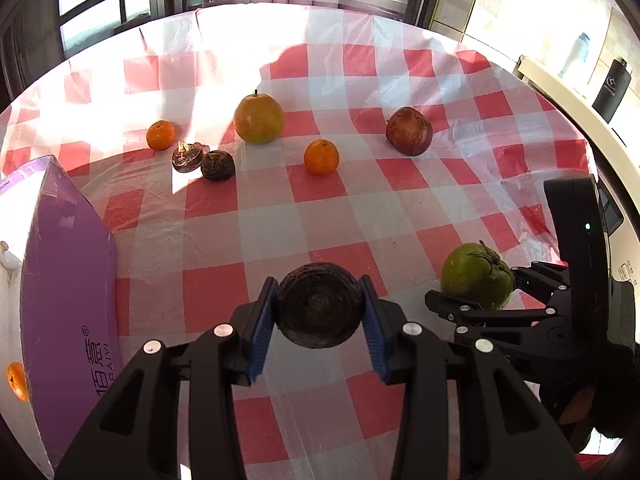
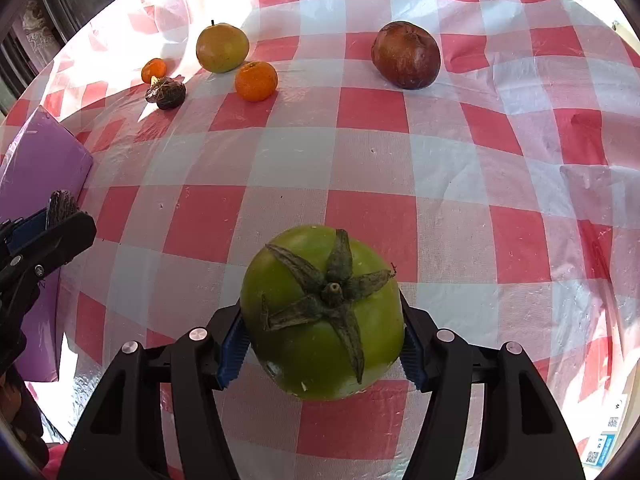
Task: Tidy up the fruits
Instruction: 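Carry the pomelo and plum into the white box and release both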
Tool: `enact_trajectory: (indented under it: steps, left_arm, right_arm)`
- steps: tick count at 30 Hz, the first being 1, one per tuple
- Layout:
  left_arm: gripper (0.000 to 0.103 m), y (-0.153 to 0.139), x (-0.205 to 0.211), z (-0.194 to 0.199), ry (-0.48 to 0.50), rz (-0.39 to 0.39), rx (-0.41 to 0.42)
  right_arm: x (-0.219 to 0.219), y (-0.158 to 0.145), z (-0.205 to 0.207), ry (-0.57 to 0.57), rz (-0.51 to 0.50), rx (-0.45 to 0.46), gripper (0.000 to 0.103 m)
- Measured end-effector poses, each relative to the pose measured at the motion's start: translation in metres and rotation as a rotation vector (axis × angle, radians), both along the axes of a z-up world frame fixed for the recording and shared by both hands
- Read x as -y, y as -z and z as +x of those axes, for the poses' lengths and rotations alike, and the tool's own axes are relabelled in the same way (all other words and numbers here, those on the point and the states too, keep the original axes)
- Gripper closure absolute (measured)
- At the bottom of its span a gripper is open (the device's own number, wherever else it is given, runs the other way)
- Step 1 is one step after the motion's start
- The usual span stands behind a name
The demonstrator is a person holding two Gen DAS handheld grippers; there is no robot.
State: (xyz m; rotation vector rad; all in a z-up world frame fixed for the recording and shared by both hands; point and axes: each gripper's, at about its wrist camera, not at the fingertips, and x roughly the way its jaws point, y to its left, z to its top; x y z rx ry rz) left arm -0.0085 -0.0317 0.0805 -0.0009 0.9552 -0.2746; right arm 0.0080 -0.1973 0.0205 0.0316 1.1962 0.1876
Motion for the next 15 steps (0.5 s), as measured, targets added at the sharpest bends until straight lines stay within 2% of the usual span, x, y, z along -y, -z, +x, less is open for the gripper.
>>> enact_trajectory:
  steps: [6,11,15]
  left_arm:
    - [0.062,-0.044,-0.026,-0.004,0.002,-0.072,0.094]
    - [0.062,-0.079,-0.073,-0.005,-0.065,-0.116,0.15]
    - [0.062,-0.092,-0.117,-0.005,-0.136,-0.105,0.168]
  right_arm:
    - [-0.023,-0.028,-0.014,-0.008,0.019,0.037,0.042]
    - [-0.054,-0.061,-0.019,-0.051,0.054,0.119,0.042]
    - [-0.084,-0.086,-0.022,-0.087,0.09,0.174,0.042]
